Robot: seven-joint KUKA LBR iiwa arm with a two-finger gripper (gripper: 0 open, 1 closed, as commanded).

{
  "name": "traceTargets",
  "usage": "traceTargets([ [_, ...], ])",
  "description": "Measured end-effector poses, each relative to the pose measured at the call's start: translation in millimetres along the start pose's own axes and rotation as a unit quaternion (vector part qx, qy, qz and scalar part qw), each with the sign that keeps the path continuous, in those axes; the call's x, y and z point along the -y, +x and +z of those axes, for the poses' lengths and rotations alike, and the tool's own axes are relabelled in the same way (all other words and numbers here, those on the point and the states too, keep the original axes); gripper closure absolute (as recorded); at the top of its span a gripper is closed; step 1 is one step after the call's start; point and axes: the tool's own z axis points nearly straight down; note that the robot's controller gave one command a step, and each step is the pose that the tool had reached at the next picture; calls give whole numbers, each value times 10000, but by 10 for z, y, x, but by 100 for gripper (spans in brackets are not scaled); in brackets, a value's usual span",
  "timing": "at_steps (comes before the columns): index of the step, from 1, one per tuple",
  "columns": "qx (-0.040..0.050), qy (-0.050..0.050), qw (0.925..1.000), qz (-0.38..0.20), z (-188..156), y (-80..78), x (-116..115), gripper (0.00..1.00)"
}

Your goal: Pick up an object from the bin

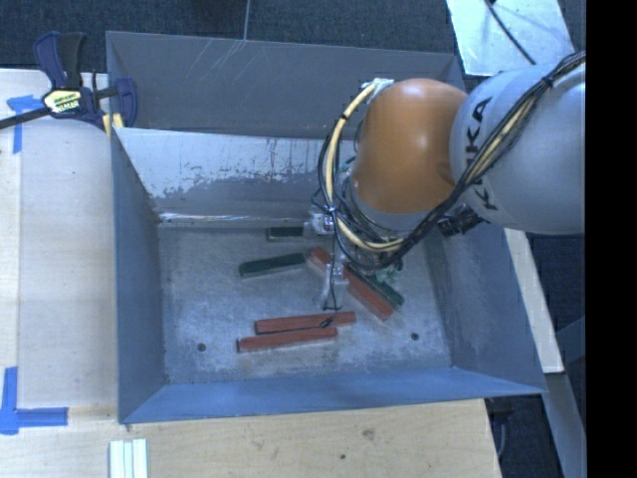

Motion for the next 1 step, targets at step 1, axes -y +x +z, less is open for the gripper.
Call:
traceTargets([
  [1,0,0,10000,0,0,0,0,0],
])
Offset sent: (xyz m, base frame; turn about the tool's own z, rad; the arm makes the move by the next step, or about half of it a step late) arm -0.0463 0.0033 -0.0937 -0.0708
